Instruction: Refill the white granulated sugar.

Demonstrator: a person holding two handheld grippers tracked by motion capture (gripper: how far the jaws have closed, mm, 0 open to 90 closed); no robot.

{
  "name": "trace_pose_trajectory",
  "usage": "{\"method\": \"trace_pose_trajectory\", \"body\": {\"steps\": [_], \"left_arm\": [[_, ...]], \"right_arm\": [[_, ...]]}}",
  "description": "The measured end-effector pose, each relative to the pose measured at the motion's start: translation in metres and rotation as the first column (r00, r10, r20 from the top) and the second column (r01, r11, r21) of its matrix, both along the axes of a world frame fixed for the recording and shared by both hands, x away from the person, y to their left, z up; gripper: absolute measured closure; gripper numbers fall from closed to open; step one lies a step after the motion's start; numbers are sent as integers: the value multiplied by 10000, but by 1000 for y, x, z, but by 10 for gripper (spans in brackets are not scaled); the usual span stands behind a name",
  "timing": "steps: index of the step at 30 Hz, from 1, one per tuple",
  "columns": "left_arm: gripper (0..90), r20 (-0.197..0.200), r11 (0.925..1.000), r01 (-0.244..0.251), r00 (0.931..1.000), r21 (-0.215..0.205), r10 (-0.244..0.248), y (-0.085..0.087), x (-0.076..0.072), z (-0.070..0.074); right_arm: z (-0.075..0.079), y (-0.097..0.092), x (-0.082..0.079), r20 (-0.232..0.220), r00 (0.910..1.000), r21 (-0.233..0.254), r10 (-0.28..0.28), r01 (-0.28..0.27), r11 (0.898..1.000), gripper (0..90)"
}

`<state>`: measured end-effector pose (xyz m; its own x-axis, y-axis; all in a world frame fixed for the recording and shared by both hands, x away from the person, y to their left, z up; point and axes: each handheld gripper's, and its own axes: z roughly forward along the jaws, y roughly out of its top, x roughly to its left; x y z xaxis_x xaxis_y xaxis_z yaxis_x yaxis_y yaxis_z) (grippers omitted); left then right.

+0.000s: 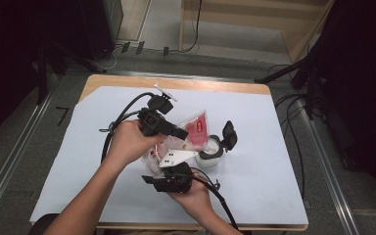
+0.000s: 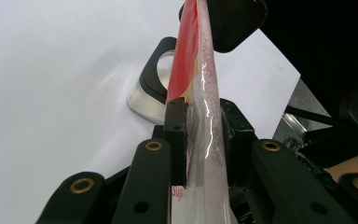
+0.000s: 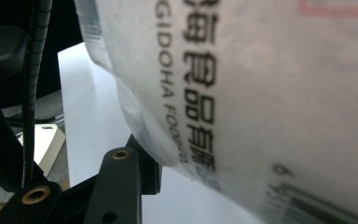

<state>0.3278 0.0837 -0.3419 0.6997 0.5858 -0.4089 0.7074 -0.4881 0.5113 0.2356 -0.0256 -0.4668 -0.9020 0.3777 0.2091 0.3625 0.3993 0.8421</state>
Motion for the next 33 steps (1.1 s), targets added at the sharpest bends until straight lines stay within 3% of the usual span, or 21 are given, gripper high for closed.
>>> {"method": "trace_pose_trajectory", "body": {"steps": [16, 24, 33], "left_arm": [[763, -300, 9984, 362, 9989, 423, -350, -5, 5, -15], [800, -169, 9973, 515, 9986, 531, -507, -5, 6, -19], [836, 19, 9985, 510, 9987, 184, -511, 0, 5, -14]], "right_arm": [[-17, 3, 0, -103, 9998, -601, 145, -151, 9981, 593], [-20, 4, 0, -72, 9998, -794, 204, -209, 9966, 591], [-18, 2, 2, 27, 10000, -782, -27, 29, 9969, 589]]}}
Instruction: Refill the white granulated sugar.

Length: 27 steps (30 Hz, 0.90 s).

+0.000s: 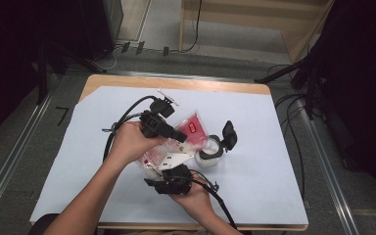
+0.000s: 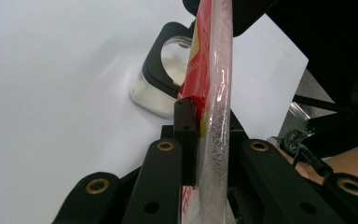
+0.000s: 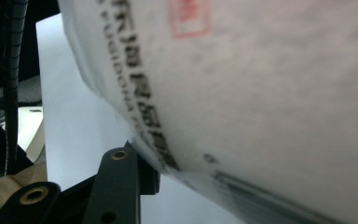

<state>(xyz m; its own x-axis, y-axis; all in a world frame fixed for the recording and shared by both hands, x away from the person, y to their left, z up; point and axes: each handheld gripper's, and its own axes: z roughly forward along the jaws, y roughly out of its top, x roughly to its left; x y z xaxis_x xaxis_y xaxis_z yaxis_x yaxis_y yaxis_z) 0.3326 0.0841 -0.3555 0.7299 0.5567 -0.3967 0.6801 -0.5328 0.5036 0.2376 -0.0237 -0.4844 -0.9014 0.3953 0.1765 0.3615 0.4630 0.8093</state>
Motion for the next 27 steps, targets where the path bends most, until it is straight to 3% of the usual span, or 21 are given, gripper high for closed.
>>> {"method": "trace_pose_trajectory", "body": {"steps": [10, 18, 27], "left_arm": [[854, 275, 9991, -83, 9996, -419, 95, 8, -1, 8], [855, 244, 9945, -294, 9992, -1003, 320, 24, 1, 16], [855, 324, 9907, -467, 9982, -1280, 512, 36, 2, 22]], "right_arm": [[5, -7, 5, 106, 9995, 199, -314, 312, 9993, 584], [8, -13, 10, 132, 9977, 424, -659, 653, 9970, 574], [9, -22, 17, 277, 9929, 422, -1161, 1148, 9925, 554]]}}
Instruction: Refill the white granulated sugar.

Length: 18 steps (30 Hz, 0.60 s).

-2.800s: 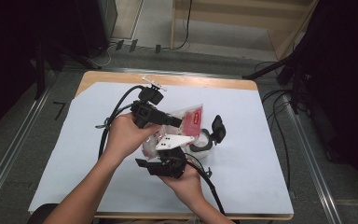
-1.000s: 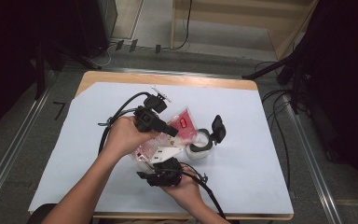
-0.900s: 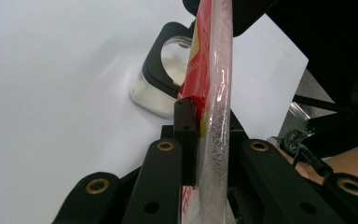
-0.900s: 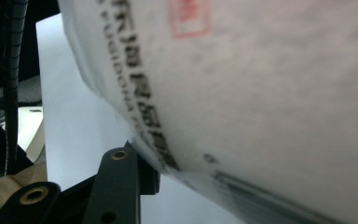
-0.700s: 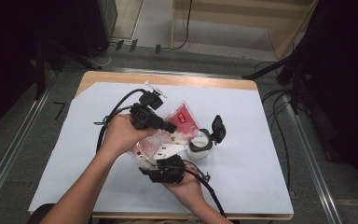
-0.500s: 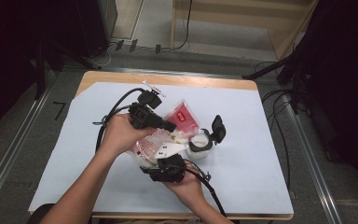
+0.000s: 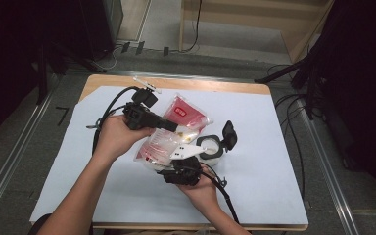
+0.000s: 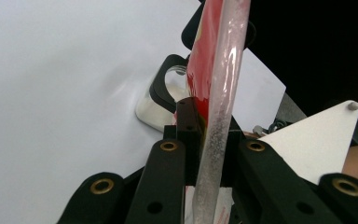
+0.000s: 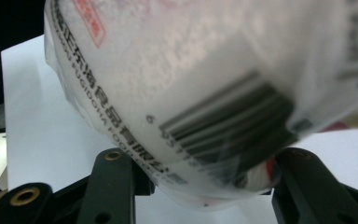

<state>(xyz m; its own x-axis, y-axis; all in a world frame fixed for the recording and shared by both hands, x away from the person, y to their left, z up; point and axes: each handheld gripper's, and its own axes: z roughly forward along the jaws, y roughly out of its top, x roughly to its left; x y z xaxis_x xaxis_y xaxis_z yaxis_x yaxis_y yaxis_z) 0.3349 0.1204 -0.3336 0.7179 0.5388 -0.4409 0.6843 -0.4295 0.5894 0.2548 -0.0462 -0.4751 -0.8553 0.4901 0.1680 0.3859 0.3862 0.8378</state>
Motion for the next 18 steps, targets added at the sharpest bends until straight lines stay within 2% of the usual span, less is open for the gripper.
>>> {"method": "trace_pose_trajectory", "body": {"steps": [3, 5, 6, 9, 12, 14, 16, 18], "left_arm": [[857, 37, 9997, -24, 10000, -229, 25, 7, 0, 3], [858, 188, 9996, -276, 9994, -89, 277, 10, 0, 5], [862, 191, 9996, -278, 9994, -47, 279, 12, 0, 6], [868, 159, 9993, -247, 9996, -281, 252, 17, -1, 8], [872, 199, 9994, -251, 9995, -258, 256, 20, 0, 9], [878, 214, 9987, -265, 9994, -444, 275, 22, -1, 10], [899, 333, 9988, -256, 9991, -428, 270, 23, -1, 10], [900, 373, 9984, -264, 9989, -492, 283, 23, -1, 10]], "right_arm": [[2, -3, 1, 96, 9999, 76, -135, 134, 9999, 548], [3, -5, 3, 20, 9994, 150, -336, 335, 9993, 556], [3, -7, 4, -69, 9990, 189, -430, 432, 9989, 553], [3, -11, 8, -330, 9967, 256, -740, 749, 9969, 552], [4, -15, 12, -681, 9918, 320, -1083, 1107, 9933, 545], [4, -18, 15, -876, 9887, 387, -1218, 1256, 9913, 540], [3, -19, 17, -1076, 9866, 393, -1226, 1275, 9911, 538], [4, -17, 16, -992, 9889, 298, -1104, 1138, 9931, 535]]}}
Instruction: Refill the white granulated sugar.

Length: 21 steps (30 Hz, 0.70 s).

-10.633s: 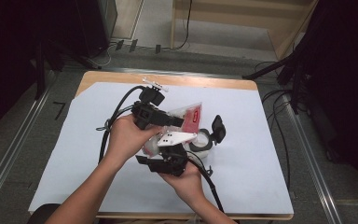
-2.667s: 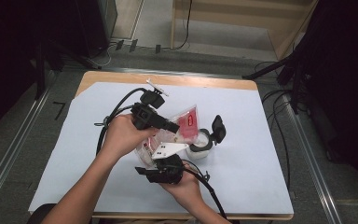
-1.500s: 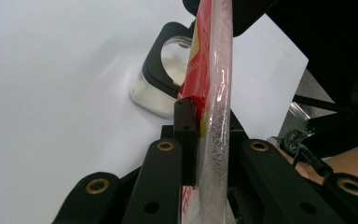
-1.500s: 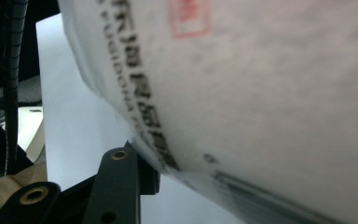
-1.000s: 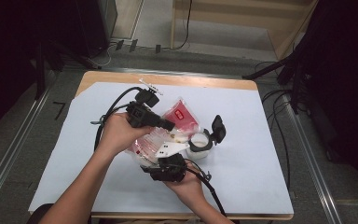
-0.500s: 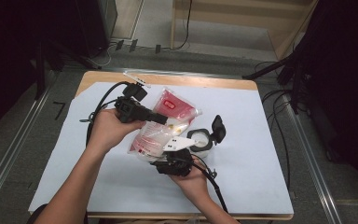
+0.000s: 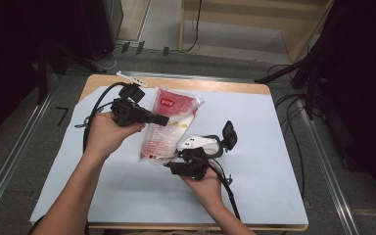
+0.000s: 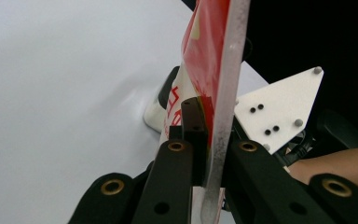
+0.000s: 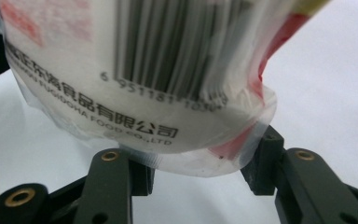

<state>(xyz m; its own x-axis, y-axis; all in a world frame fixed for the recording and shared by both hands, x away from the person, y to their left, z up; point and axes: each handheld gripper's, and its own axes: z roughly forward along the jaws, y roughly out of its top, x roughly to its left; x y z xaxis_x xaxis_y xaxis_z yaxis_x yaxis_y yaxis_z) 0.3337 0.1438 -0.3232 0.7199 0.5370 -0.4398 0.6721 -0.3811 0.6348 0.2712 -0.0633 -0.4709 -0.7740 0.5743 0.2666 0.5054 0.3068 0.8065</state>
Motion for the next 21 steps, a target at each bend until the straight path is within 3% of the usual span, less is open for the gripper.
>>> {"method": "trace_pose_trajectory", "body": {"steps": [8, 13, 17, 21], "left_arm": [[900, 225, 9986, -188, 9995, -489, 199, 9, 0, 5], [900, 604, 9983, -541, 9967, -198, 552, 19, 1, 8], [900, 817, 9963, -835, 9930, -225, 850, 29, 7, 4], [899, 632, 9929, -1151, 9911, -307, 1168, 38, 16, -5]], "right_arm": [[-1, 0, 1, -110, 9998, -119, 143, -145, 9998, 535], [1, -2, 2, -1, 9998, -84, 193, -193, 9998, 533], [3, -3, 1, 119, 9995, -18, 284, -284, 9996, 526], [2, -1, 0, -77, 9988, -40, 489, -490, 9988, 518]]}}
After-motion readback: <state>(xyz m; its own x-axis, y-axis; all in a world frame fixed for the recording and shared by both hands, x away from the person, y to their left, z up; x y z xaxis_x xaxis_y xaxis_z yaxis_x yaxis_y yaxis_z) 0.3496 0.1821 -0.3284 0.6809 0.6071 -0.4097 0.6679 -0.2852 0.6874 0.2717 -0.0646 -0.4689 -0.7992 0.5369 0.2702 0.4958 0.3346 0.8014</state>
